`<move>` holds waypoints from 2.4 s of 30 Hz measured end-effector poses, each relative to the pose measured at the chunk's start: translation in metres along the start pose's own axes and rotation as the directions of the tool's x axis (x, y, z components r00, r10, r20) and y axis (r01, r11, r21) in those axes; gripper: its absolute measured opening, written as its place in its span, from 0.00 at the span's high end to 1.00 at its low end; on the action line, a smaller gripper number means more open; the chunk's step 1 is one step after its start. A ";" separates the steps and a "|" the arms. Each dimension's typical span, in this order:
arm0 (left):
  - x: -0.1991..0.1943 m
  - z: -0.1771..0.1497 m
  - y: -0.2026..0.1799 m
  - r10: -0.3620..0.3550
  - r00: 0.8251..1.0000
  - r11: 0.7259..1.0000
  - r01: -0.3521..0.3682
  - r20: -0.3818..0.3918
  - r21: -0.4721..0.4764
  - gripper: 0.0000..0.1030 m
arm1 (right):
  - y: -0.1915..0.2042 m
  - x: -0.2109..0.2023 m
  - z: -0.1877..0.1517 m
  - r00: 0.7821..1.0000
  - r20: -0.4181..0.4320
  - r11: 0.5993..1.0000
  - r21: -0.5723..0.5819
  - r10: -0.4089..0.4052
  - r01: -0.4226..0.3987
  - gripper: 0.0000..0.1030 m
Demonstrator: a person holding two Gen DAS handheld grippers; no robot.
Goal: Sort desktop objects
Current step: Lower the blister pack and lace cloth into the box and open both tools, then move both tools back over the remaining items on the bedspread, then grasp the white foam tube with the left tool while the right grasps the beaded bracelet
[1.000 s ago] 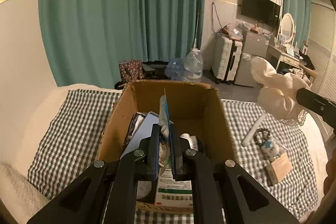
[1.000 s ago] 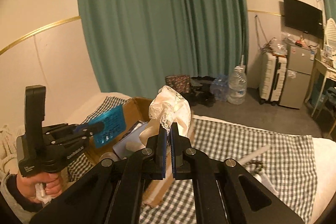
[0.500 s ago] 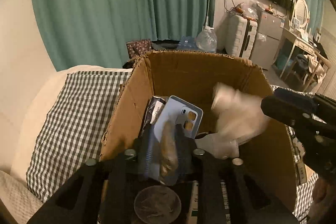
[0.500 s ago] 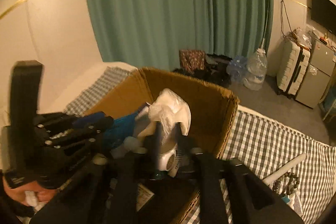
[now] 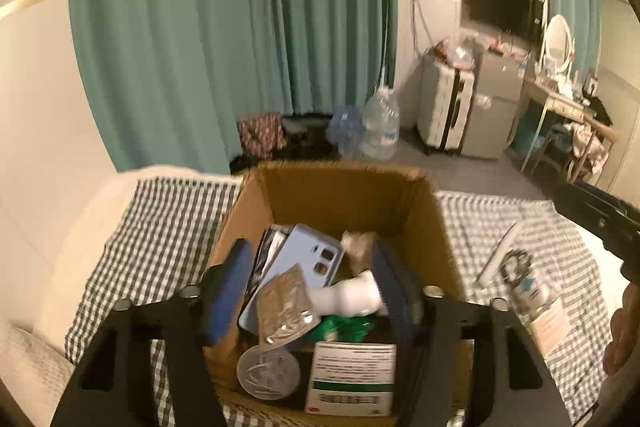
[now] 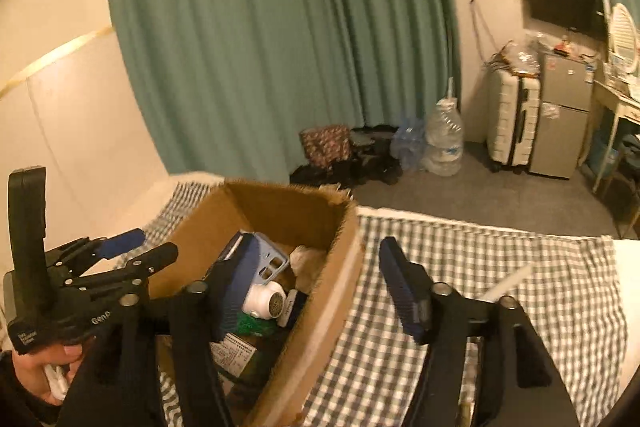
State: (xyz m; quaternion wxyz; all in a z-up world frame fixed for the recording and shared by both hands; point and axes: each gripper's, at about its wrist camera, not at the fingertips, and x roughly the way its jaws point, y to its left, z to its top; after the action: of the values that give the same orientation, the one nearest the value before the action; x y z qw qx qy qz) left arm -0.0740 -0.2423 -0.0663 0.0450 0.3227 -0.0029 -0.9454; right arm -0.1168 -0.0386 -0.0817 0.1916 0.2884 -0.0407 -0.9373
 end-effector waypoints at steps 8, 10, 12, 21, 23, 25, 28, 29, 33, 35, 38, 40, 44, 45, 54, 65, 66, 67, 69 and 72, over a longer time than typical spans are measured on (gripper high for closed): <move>-0.064 0.022 -0.046 -0.031 0.989 0.999 0.032 0.142 -0.008 0.00 | -0.034 -0.098 0.015 0.990 0.121 0.997 0.034 -0.075 0.071 0.04; -0.072 0.023 -0.060 -0.030 0.988 1.000 0.031 0.150 -0.005 0.00 | -0.044 -0.120 0.017 0.983 0.150 0.994 0.039 -0.109 0.104 0.00; -0.075 0.025 -0.077 -0.034 0.989 0.999 0.033 0.144 0.011 0.00 | -0.057 -0.138 0.017 0.975 0.168 0.989 0.047 -0.145 0.139 0.00; -0.082 0.027 -0.131 -0.093 0.981 0.995 0.087 0.169 0.045 0.00 | -0.121 -0.186 0.016 0.952 0.144 0.961 0.097 -0.272 0.260 0.00; -0.080 0.022 -0.137 -0.097 0.981 0.995 0.090 0.169 0.052 0.00 | -0.135 -0.188 0.012 0.950 0.103 0.952 0.115 -0.295 0.283 0.00; -0.077 0.016 -0.143 -0.107 0.980 0.993 0.096 0.166 0.072 0.00 | -0.147 -0.187 0.004 0.949 0.063 0.947 0.114 -0.309 0.301 0.00; -0.065 0.013 -0.155 -0.101 0.982 0.990 0.084 0.161 0.112 0.00 | -0.161 -0.181 -0.011 0.947 0.042 0.944 0.096 -0.319 0.314 0.00; -0.061 0.013 -0.158 -0.096 0.983 0.990 0.078 0.155 0.118 0.00 | -0.167 -0.177 -0.014 0.944 0.031 0.941 0.100 -0.328 0.324 0.00; -0.040 0.010 -0.167 -0.081 0.989 0.990 0.065 0.127 0.127 0.00 | -0.187 -0.162 -0.017 0.952 -0.019 0.945 0.116 -0.306 0.307 0.00; -0.027 0.006 -0.174 -0.059 0.992 0.990 0.043 0.114 0.134 0.00 | -0.195 -0.144 -0.011 0.947 -0.120 0.943 0.116 -0.297 0.310 0.00; -0.009 0.000 -0.184 -0.060 0.994 0.989 0.047 0.094 0.139 0.00 | -0.197 -0.126 -0.004 0.951 -0.164 0.955 0.101 -0.261 0.279 0.00; 0.005 -0.007 -0.193 -0.069 0.994 0.988 0.056 0.082 0.147 0.00 | -0.198 -0.115 0.001 0.955 -0.159 0.960 0.082 -0.251 0.266 0.00; 0.042 -0.021 -0.210 -0.083 0.996 0.981 0.075 0.034 0.181 0.00 | -0.208 -0.078 0.004 0.946 -0.178 0.958 0.040 -0.272 0.283 0.00; 0.051 -0.025 -0.216 -0.081 0.996 0.978 0.076 0.023 0.193 0.00 | -0.213 -0.069 0.001 0.945 -0.186 0.958 0.051 -0.268 0.282 0.00; 0.133 -0.051 -0.239 -0.074 0.995 0.961 0.090 -0.071 0.260 0.00 | -0.266 0.016 -0.046 0.935 -0.274 0.945 0.175 -0.224 0.277 0.08; 0.192 -0.077 -0.254 -0.081 0.981 0.941 0.134 -0.178 0.309 0.00 | -0.256 0.090 -0.066 0.933 -0.347 0.986 0.096 -0.093 0.134 0.40; 0.194 -0.078 -0.253 -0.084 0.979 0.943 0.139 -0.187 0.303 0.00 | -0.254 0.095 -0.068 0.930 -0.356 0.987 0.088 -0.094 0.133 0.42; 0.198 -0.078 -0.251 -0.086 0.976 0.945 0.143 -0.199 0.295 0.00 | -0.254 0.102 -0.071 0.926 -0.366 0.988 0.084 -0.091 0.130 0.45; 0.204 -0.081 -0.247 -0.089 0.971 0.949 0.150 -0.222 0.277 0.00 | -0.253 0.110 -0.078 0.919 -0.385 0.988 0.091 -0.078 0.122 0.49; 0.219 -0.088 -0.239 -0.085 0.953 0.959 0.158 -0.291 0.237 0.04 | -0.254 0.120 -0.086 0.911 -0.410 0.991 0.108 -0.034 0.086 0.53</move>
State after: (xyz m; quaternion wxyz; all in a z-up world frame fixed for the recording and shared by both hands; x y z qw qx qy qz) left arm -0.2132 -0.0210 -0.2775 -0.0562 0.4547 -0.0992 -0.8833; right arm -0.2453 0.1526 -0.2631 0.1488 0.4897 -0.0488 -0.8577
